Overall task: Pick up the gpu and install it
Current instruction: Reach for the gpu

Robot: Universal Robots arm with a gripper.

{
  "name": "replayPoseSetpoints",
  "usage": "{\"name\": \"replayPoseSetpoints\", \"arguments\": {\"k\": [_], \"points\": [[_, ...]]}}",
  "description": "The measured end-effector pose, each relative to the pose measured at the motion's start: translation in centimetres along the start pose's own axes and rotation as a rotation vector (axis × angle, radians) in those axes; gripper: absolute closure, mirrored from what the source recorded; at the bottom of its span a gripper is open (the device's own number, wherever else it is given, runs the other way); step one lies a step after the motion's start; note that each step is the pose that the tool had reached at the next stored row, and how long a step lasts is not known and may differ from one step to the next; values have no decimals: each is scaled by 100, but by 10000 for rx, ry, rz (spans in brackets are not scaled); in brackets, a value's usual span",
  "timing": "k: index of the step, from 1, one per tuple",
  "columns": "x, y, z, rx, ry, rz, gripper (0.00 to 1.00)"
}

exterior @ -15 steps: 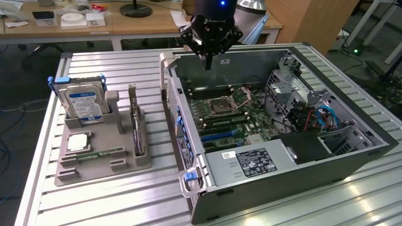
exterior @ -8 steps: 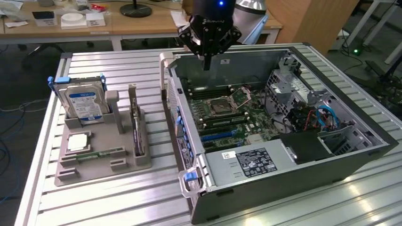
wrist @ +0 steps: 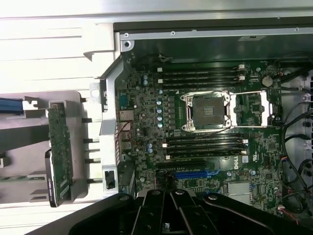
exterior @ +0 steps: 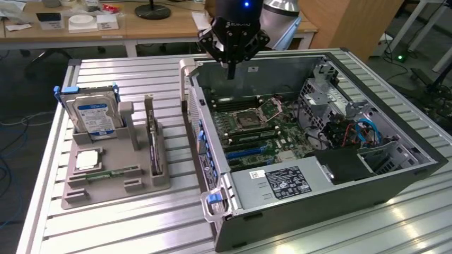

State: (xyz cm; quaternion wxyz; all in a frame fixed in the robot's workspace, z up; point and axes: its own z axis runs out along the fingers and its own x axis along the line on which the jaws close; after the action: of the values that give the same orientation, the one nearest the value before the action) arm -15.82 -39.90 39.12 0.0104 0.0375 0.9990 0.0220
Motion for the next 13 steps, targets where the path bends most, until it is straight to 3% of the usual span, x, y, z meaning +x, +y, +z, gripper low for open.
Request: {"name": "replayPoseSetpoints", "arguments": {"k": [13], "points": [[62,-8,9,2,18,0,89]]}}
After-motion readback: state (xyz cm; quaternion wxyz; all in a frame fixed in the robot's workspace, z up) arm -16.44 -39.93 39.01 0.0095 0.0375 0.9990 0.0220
